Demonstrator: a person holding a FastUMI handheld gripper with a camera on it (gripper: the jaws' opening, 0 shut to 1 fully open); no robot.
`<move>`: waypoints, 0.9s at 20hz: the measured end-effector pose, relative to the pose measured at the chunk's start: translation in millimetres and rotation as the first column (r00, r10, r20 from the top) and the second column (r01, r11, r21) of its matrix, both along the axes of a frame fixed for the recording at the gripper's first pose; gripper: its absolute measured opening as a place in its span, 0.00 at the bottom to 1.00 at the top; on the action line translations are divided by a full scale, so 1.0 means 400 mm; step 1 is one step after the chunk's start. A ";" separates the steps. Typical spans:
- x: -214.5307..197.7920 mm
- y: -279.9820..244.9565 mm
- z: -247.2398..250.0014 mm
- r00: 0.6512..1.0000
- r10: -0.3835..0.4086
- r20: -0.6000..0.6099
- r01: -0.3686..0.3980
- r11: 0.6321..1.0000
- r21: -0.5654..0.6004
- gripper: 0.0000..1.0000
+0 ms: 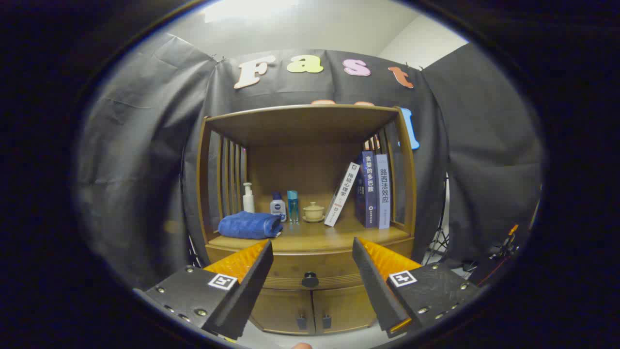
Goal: Pull open the drawer, take out the items inside it, and place them on the countertop above the cabinet.
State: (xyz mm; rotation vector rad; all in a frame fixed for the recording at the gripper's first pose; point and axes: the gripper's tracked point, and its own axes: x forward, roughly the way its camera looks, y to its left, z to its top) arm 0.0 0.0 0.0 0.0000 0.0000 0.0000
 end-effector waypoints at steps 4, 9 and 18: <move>0.005 0.005 0.000 1.000 0.002 -0.001 -0.002 1.000 0.004 0.98; 0.008 0.011 -0.009 1.000 0.005 -0.010 -0.005 1.000 0.005 0.98; 0.043 -0.015 -0.073 0.998 -0.023 -0.062 0.025 0.999 0.032 0.98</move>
